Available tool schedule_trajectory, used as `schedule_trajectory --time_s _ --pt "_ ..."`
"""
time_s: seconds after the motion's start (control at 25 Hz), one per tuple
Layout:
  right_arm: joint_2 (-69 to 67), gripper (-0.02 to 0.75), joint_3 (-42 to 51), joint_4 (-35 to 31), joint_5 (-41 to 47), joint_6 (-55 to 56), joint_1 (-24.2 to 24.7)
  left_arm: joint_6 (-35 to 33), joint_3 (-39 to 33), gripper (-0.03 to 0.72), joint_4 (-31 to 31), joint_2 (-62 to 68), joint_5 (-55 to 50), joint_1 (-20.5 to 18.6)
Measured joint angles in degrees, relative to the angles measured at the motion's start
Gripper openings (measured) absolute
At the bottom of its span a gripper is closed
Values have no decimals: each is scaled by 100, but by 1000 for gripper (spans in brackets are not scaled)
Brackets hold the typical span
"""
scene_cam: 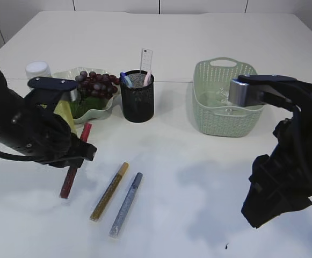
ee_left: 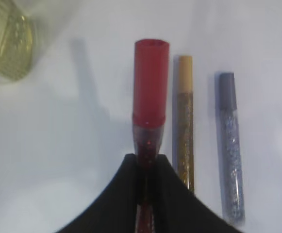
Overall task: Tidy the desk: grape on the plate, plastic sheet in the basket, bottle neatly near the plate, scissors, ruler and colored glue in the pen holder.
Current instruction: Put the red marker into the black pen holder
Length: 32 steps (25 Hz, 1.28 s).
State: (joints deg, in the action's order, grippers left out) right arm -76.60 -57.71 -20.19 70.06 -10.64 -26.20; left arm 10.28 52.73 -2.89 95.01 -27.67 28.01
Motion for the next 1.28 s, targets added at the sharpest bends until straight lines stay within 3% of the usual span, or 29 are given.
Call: schedule_trajectory --time_s 0.16,0.4,0.6,0.96,1.28 --pt "0 377 0 0 0 0 0 0 -153 31 23 -50 1056 0" --pt "0 377 0 -10 0 0 0 0 -153 31 23 -50 3688 0" --pt "0 377 0 -10 0 0 0 0 311 31 44 238 5037 0" --pt "0 377 0 -10 0 -71 0 0 1961 31 289 1570 5265 0" --pt "0 377 0 -10 0 -81 0 0 2772 34 289 2361 5010 -150"
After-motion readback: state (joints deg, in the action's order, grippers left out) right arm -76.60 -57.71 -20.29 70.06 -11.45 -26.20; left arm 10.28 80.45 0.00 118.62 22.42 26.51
